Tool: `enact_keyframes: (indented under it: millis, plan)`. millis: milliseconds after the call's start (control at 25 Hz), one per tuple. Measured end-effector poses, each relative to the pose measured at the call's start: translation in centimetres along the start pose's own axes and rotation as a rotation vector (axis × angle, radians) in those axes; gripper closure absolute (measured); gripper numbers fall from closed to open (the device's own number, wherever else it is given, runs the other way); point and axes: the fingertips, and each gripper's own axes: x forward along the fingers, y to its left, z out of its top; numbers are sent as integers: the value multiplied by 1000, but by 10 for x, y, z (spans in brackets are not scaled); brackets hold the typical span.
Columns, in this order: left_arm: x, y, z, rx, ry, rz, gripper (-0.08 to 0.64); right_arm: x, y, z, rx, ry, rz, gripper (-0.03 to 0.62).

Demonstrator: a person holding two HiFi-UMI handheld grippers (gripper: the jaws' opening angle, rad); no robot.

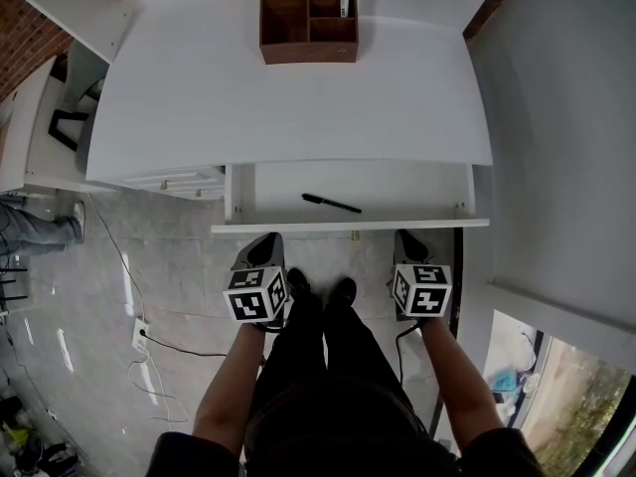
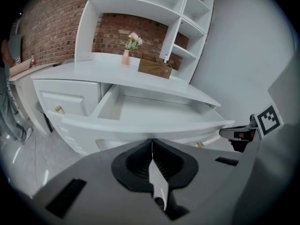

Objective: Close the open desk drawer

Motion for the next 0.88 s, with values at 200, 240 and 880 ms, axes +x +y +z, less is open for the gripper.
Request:
enact_keyframes:
  millis: [200,240,880]
  plan:
    - [13,4,15,4,-7,-3,549,13,-4,15,4,-3,-13,588]
    - [15,4,18,4,-8,-3,549,16,-5,17,4,-4,-15,588]
    - [53,15,62,-1,-36,12,549,54,-17,61,56,-43,-33,588]
